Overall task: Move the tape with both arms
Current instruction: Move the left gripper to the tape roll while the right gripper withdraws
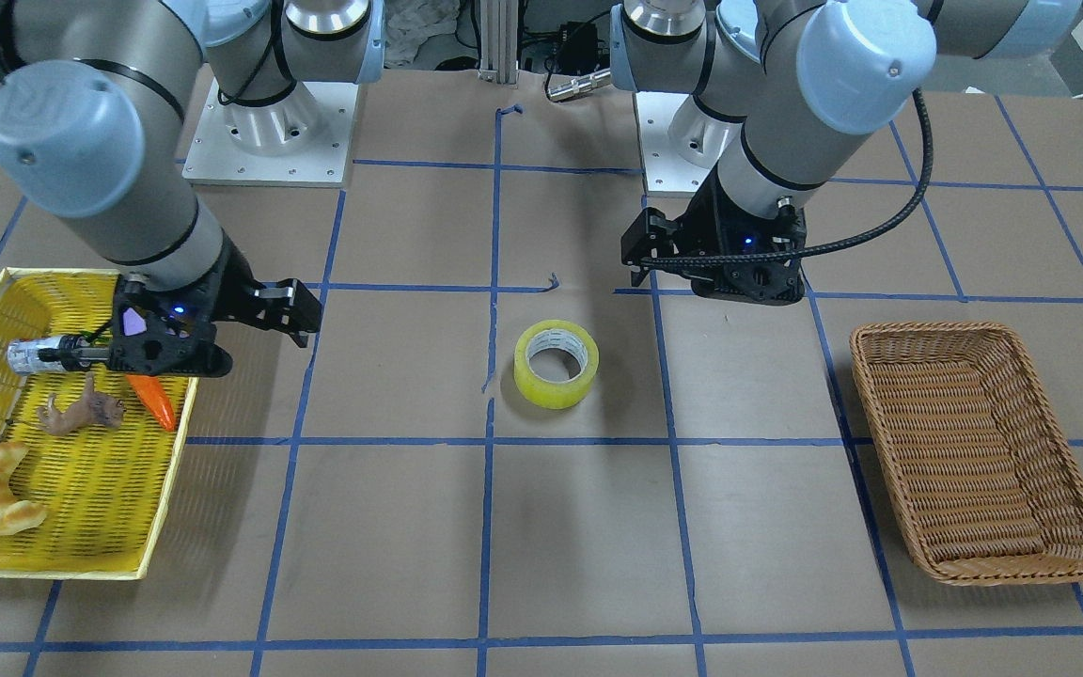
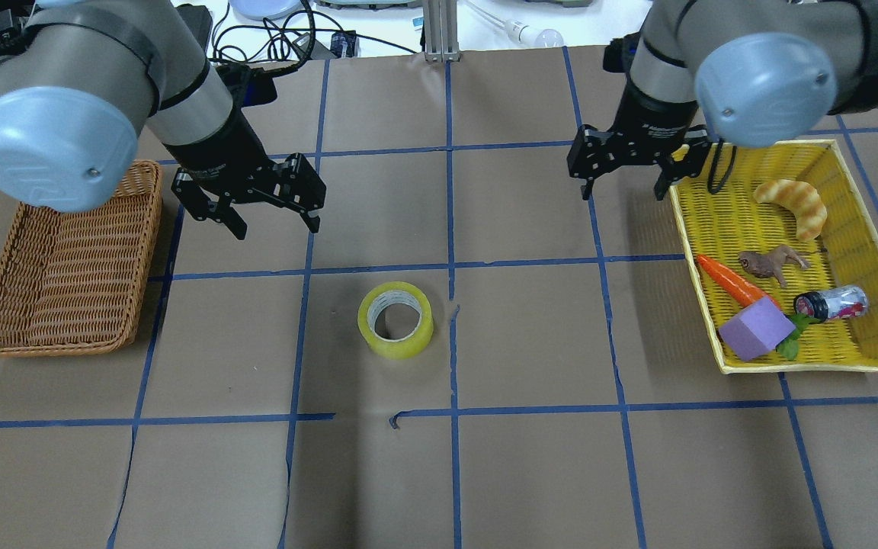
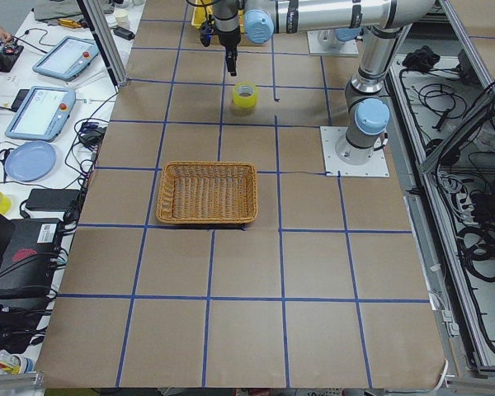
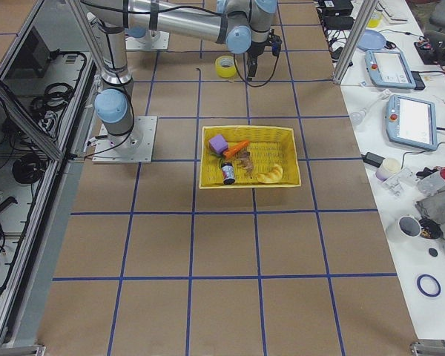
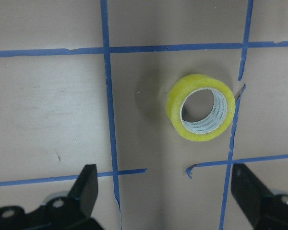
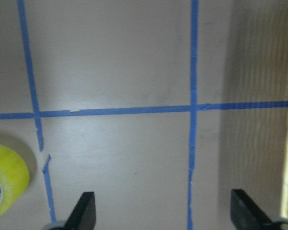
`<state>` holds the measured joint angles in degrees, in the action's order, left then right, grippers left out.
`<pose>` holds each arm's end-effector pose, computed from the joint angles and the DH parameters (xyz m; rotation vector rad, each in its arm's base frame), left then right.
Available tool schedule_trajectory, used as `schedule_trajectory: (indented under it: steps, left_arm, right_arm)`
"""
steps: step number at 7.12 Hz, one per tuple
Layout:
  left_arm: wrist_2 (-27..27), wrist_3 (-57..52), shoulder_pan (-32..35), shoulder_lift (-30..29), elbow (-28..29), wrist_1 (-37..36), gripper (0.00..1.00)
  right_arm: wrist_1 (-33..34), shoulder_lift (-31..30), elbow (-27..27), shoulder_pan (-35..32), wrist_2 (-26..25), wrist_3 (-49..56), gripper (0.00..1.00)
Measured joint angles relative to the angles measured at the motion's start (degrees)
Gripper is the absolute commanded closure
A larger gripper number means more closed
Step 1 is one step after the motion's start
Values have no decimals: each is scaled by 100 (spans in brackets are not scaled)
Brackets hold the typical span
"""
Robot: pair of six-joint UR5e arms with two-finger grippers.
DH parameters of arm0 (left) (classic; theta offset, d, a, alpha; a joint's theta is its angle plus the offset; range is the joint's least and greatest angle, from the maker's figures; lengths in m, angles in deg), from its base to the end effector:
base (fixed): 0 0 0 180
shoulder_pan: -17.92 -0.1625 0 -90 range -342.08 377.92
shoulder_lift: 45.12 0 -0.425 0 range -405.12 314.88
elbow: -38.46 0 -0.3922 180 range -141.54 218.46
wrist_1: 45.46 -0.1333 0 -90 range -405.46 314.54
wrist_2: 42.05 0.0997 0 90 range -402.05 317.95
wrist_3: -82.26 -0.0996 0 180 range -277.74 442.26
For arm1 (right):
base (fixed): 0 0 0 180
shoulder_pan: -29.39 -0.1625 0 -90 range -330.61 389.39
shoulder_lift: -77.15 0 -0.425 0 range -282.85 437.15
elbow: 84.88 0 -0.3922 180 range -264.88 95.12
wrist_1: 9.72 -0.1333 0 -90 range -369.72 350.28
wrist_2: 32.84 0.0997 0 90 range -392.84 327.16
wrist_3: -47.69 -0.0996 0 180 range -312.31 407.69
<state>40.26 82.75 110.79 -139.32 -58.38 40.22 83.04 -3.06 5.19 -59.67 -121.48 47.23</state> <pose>-0.1717 -0.4956 0.4016 -0.0506 -3.0052 -0.1823 0.1267 -0.5475 0.4030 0.0403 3.1112 0.1929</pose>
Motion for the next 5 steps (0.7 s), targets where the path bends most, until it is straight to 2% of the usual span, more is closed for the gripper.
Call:
schedule_trajectory:
  steps: [2, 5]
  left_arm:
    - [-5, 250, 301, -45, -640, -790, 0]
    - [11, 341, 423, -223, -1789, -2070, 0]
  right_arm:
    - [-433, -275, -137, 133, -65, 154, 0]
    - [-516, -329, -117, 130, -34, 213, 0]
